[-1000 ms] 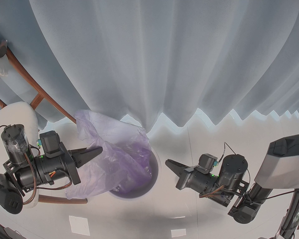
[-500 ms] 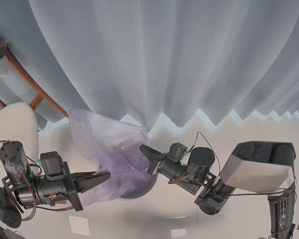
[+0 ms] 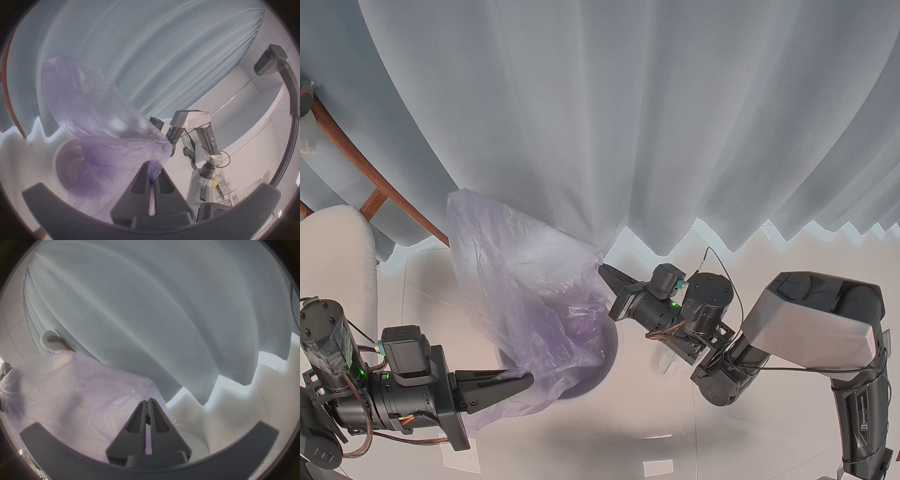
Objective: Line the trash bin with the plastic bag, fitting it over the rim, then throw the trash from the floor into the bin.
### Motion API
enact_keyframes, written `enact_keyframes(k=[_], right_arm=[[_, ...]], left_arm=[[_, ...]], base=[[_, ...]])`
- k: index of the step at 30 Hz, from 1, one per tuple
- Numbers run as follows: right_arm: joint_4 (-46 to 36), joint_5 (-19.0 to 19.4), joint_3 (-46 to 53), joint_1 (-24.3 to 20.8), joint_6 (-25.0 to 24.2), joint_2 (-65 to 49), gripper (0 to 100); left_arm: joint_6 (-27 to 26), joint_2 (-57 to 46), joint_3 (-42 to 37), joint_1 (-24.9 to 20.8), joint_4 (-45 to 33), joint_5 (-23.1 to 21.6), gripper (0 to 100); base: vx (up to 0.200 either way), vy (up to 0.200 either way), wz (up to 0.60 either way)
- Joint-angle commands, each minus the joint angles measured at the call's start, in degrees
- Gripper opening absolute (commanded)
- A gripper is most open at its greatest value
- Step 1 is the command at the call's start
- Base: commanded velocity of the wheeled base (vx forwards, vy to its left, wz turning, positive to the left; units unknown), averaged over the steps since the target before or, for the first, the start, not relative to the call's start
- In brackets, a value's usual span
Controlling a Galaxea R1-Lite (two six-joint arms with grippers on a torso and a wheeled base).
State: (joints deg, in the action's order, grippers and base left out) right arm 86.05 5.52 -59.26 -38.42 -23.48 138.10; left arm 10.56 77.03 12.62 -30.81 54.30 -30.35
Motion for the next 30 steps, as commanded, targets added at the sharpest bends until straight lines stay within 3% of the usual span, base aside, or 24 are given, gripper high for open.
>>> enact_keyframes(k=[1,16,25,30], right_arm=[[0.08,-0.42,-3.58,0.63,0.63,2.00,0],[0.17,-1.92,-11.14,1.51,-1.22,3.67,0],[2.89,-1.57,-0.77,-8.51,-7.19,1.30,0],[3.33,-1.04,4.59,-10.27,-7.81,-0.19,0]], left_arm=[[0.08,0.14,-0.14,-0.66,0.11,-0.06,0],[0.08,0.05,-0.49,-2.42,0.28,-0.06,0],[0.52,0.75,0.92,-1.98,0.37,0.47,0],[2.01,1.98,2.32,-1.80,0.20,0.82,0]], base=[[0.000,0.000,0.00],[0.000,0.000,0.00],[0.000,0.000,0.00],[0.000,0.000,0.00]])
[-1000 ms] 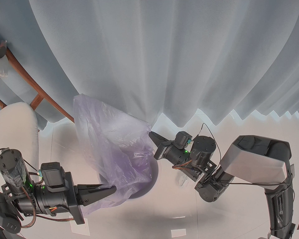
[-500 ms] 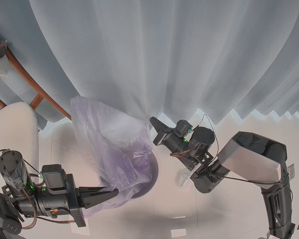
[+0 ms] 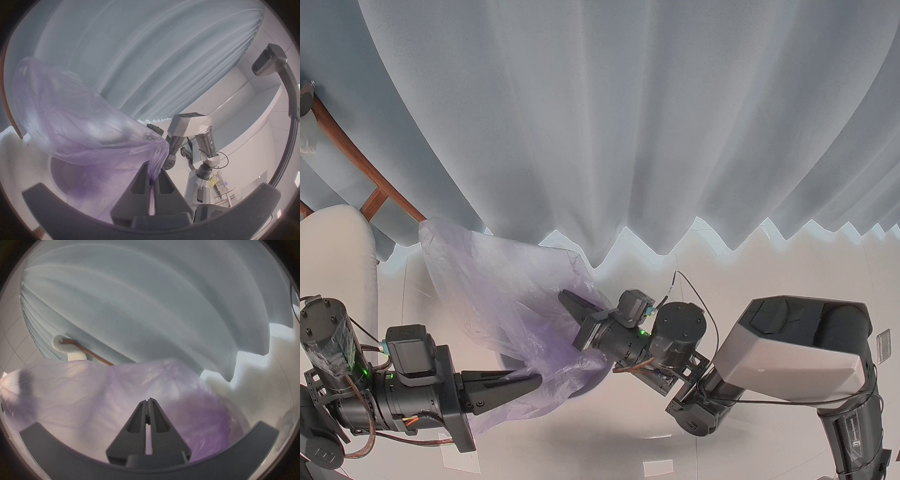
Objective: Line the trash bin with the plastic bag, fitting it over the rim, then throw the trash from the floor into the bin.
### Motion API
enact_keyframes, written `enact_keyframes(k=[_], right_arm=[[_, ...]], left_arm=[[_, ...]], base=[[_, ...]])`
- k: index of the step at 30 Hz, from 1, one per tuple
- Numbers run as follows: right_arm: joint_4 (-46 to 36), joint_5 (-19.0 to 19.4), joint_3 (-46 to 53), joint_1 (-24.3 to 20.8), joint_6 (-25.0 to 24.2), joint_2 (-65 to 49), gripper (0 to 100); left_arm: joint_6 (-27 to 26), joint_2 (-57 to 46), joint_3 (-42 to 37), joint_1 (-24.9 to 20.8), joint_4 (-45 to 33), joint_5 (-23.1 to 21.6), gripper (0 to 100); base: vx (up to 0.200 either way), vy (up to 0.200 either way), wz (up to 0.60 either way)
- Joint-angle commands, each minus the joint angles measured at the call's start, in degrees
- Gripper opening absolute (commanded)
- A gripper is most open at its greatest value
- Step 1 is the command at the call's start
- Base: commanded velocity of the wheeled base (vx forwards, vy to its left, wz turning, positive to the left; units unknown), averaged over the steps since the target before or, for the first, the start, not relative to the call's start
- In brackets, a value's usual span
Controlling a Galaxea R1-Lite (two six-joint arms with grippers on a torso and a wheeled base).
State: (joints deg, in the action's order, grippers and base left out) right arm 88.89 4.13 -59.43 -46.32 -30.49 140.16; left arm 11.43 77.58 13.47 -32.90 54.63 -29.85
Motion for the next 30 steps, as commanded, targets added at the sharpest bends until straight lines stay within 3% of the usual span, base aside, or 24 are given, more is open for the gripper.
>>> enact_keyframes(k=[1,9,12,18,23,30], right_arm=[[0.49,0.35,4.85,-2.37,-0.80,-2.25,0],[0.40,0.17,12.23,1.24,0.08,-13.50,0],[-0.30,0.88,20.32,-0.70,0.96,-22.38,0],[-0.74,3.43,35.87,-10.01,3.07,-32.14,0],[-0.21,3.25,40.71,-10.54,6.32,-31.87,0],[-0.48,3.07,40.80,-10.54,9.92,-32.23,0]], left_arm=[[1.22,1.52,1.47,0.29,-0.13,0.32,0],[2.01,3.89,2.44,0.65,0.04,4.45,0],[2.01,4.42,3.23,0.65,0.22,4.98,0],[2.10,4.60,4.02,0.73,0.31,4.89,0],[1.92,4.60,3.49,0.82,-0.40,5.25,0],[1.75,4.77,3.67,0.73,-0.40,11.40,0]], base=[[0.000,0.000,0.00],[0.000,0.000,0.00],[0.000,0.000,0.00],[0.000,0.000,0.00],[0.000,0.000,0.00],[0.000,0.000,0.00]])
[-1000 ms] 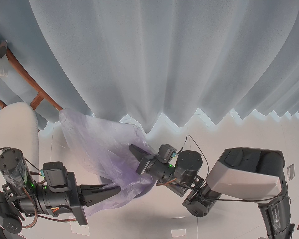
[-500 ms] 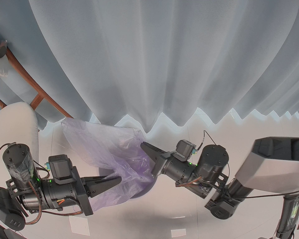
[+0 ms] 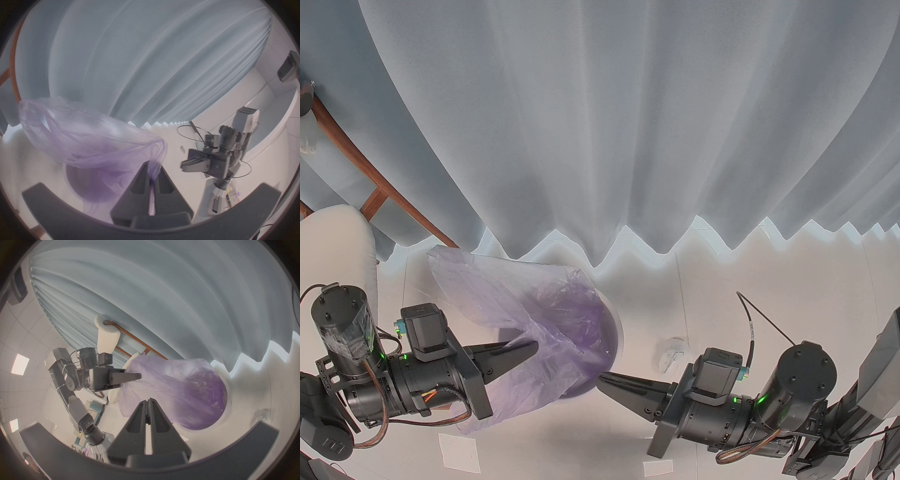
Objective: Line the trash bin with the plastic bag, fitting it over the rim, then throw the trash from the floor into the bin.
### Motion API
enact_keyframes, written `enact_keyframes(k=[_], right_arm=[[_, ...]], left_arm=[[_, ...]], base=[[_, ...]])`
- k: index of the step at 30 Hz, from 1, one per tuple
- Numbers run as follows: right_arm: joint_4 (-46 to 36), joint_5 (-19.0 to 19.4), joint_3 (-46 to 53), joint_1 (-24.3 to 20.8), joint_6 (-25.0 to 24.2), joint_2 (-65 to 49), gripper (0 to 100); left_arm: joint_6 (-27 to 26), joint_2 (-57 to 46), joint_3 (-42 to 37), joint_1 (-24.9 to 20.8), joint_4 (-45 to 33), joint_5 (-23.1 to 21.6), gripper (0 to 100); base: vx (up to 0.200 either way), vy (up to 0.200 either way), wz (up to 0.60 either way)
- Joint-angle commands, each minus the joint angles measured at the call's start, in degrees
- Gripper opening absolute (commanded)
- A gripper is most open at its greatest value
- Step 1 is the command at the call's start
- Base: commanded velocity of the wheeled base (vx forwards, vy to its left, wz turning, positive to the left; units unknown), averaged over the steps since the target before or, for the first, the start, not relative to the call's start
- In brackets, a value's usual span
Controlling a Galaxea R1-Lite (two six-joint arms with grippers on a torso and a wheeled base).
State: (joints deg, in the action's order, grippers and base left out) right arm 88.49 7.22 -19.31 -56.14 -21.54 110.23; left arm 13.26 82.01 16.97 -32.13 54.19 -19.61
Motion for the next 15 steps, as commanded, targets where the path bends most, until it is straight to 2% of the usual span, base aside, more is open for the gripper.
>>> enact_keyframes(k=[1,3,6,7,9,10,11,13,15], right_arm=[[-0.43,-0.10,-0.64,-0.73,1.06,-2.47,0],[-1.22,-0.01,-3.10,-0.73,0.10,-2.47,0],[-7.63,-1.06,-6.79,-0.73,-5.44,-4.14,0],[-10.44,-1.68,-8.20,-0.73,-7.46,-5.55,100],[-13.87,-1.94,-9.96,-0.55,-9.66,-7.22,100],[-19.59,-2.12,-12.59,-0.46,-11.95,-9.33,100],[-23.01,-2.21,-13.65,-0.20,-12.12,-10.30,100],[-28.99,-2.91,-15.32,0.42,-11.33,-11.44,100],[-35.58,-4.84,-17.08,0.85,-8.43,-12.67,100]], left_arm=[[-0.08,0.44,-0.18,-0.03,-0.05,1.33,0],[-0.34,0.70,-0.89,-0.12,-0.22,1.33,0],[-1.49,0.70,-2.73,-0.47,-1.10,1.25,0],[-2.19,0.87,-3.35,-0.56,-1.63,1.25,0],[-3.33,1.31,-4.05,-0.74,-2.33,1.25,0],[-5.35,1.93,-5.19,-1.00,-2.86,0.89,0],[-6.41,2.19,-5.72,-1.18,-2.95,0.72,0],[-8.52,3.07,-6.95,-1.62,-2.95,0.72,0],[-12.38,4.92,-9.41,-2.32,-2.86,0.72,0]], base=[[0.000,0.000,0.00],[0.000,0.000,0.00],[0.000,0.000,0.00],[0.000,0.000,0.00],[0.000,0.000,0.00],[0.000,0.000,0.00],[0.000,0.000,0.00],[0.000,0.000,0.00],[0.000,0.000,0.00]])
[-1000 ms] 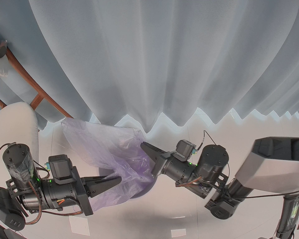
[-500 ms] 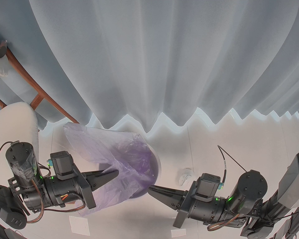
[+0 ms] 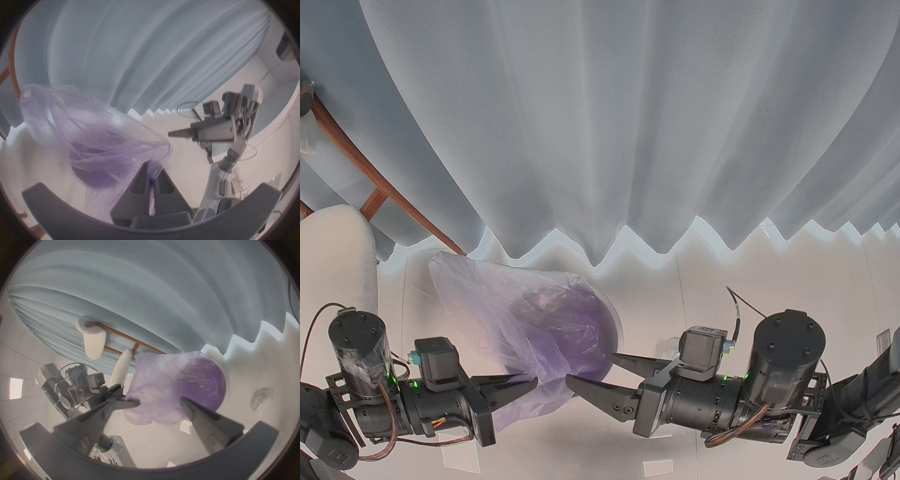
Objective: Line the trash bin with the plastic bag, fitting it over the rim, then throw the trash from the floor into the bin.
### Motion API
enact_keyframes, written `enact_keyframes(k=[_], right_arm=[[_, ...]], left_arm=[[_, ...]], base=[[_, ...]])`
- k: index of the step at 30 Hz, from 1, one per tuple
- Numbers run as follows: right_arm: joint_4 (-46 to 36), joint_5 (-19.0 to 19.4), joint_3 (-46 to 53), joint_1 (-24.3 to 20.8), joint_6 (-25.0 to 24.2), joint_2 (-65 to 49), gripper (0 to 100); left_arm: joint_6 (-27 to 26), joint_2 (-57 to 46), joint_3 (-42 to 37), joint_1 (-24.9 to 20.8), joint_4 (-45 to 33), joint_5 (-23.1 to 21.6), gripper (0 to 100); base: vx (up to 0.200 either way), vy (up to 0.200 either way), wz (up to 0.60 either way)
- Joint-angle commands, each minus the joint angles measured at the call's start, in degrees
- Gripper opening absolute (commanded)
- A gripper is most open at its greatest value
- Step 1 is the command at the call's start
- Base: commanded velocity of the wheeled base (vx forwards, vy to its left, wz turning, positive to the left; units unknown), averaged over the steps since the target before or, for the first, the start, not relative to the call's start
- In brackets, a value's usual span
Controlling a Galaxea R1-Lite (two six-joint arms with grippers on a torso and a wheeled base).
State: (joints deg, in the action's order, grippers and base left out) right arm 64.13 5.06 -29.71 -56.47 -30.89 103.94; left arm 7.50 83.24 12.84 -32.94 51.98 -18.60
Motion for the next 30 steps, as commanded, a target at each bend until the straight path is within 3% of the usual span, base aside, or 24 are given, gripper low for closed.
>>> enact_keyframes(k=[1,7,16,20,25,30], right_arm=[[-12.72,-3.65,-6.85,1.45,2.68,-6.55,100],[-13.77,-6.29,-5.89,2.94,9.71,-6.20,100],[-13.69,-6.29,-5.71,2.85,9.97,-4.97,100],[-13.42,-6.11,-5.10,2.68,10.06,-4.36,100],[-13.42,-6.03,-3.69,1.45,10.32,-4.01,100],[-12.89,-5.94,-2.46,1.45,13.66,-4.62,100]], left_arm=[[-8.55,4.48,-6.16,-1.60,-0.30,-0.47,0],[-14.26,6.59,-7.30,-2.39,0.05,-0.65,0],[-14.35,8.17,-8.35,-10.48,1.81,-0.82,0],[-14.53,8.52,-10.38,-14.26,3.92,-6.71,0],[-14.53,10.45,-10.73,-14.79,5.41,-7.24,0],[-14.62,13.62,-10.99,-14.61,7.26,-7.06,0]], base=[[0.000,0.000,0.00],[0.000,0.000,0.00],[0.000,0.000,0.00],[0.000,0.000,0.00],[0.000,0.000,0.00],[0.000,0.000,0.00]])
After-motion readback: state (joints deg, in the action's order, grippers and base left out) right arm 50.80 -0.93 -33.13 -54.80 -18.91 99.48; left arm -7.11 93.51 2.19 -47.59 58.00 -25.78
